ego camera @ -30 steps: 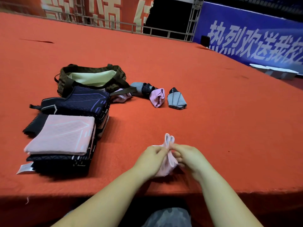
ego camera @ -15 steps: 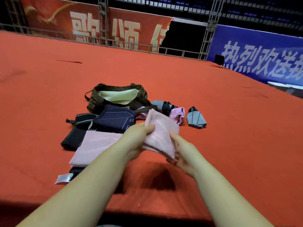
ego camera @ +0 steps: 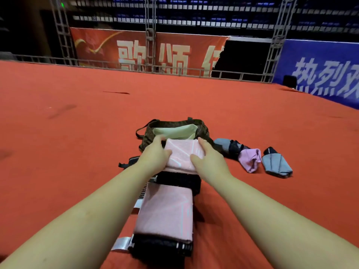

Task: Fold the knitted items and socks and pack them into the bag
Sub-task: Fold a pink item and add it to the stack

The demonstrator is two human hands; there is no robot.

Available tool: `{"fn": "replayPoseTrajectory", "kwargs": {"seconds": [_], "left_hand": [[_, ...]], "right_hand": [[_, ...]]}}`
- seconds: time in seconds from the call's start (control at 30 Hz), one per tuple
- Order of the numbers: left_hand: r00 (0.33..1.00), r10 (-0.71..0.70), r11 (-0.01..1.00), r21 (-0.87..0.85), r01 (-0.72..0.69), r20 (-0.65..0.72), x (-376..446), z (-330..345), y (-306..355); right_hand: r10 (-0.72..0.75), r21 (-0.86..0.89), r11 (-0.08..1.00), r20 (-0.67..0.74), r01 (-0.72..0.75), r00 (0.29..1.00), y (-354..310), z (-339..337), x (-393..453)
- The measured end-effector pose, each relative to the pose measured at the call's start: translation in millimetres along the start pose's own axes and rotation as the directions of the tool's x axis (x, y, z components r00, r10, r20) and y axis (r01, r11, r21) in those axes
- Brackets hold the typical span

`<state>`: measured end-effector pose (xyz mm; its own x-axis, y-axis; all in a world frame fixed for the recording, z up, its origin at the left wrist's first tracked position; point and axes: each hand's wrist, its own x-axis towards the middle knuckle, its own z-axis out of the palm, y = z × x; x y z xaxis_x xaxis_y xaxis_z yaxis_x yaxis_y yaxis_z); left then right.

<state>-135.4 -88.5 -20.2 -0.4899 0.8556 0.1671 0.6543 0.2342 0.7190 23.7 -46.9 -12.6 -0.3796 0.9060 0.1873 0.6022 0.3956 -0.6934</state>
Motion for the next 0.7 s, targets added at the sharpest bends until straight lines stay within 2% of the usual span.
{"fn": "replayPoseTrajectory", "kwargs": {"seconds": [0.1, 0.17, 0.2, 0.27, 0.3, 0.37, 0.47, 0.6, 0.7], "left_hand": [[0.988, 0.114, 0.969, 0.209, -0.134, 0.106, 6.7, 5.7, -13.7], [0.970, 0.133, 0.889, 0.408, -0.209, 0.205, 9.3, 10.7, -25.8], [0.961, 0.140, 0.815, 0.522, -0.250, 0.240, 10.5, 12.7, -31.2], [0.943, 0.158, 0.700, 0.641, -0.315, 0.292, 11.7, 13.1, -37.0], [0.932, 0.164, 0.670, 0.658, -0.345, 0.323, 12.1, 11.6, -38.2], [0.903, 0.172, 0.620, 0.669, -0.409, 0.393, 14.3, 9.6, -41.1], [0.874, 0.129, 0.640, 0.634, -0.435, 0.469, 15.5, 8.8, -45.3], [0.866, 0.092, 0.690, 0.596, -0.412, 0.492, 12.4, 11.5, -47.5], [0.864, 0.062, 0.637, 0.647, -0.420, 0.500, 10.3, 10.3, -38.8]], "right_hand": [[0.017, -0.213, 0.977, 0.095, 0.003, 0.995, 5.2, 13.1, 10.8], [0.075, -0.352, 0.936, 0.135, -0.022, 0.988, 10.1, 22.0, 12.2], [0.082, -0.465, 0.885, 0.120, -0.017, 0.989, 12.6, 24.8, 10.5], [-0.013, -0.666, 0.742, 0.088, 0.069, 0.996, 17.5, 28.1, 7.8], [-0.071, -0.692, 0.709, 0.123, 0.137, 0.990, 20.0, 29.0, 8.2], [-0.107, -0.653, 0.710, 0.268, 0.263, 0.957, 24.3, 30.1, 12.4], [-0.042, -0.587, 0.749, 0.420, 0.307, 0.907, 32.1, 31.1, 16.3], [-0.005, -0.574, 0.766, 0.446, 0.291, 0.895, 39.9, 32.8, 14.1], [0.013, -0.594, 0.754, 0.443, 0.282, 0.897, 37.3, 31.5, 12.5]]}}
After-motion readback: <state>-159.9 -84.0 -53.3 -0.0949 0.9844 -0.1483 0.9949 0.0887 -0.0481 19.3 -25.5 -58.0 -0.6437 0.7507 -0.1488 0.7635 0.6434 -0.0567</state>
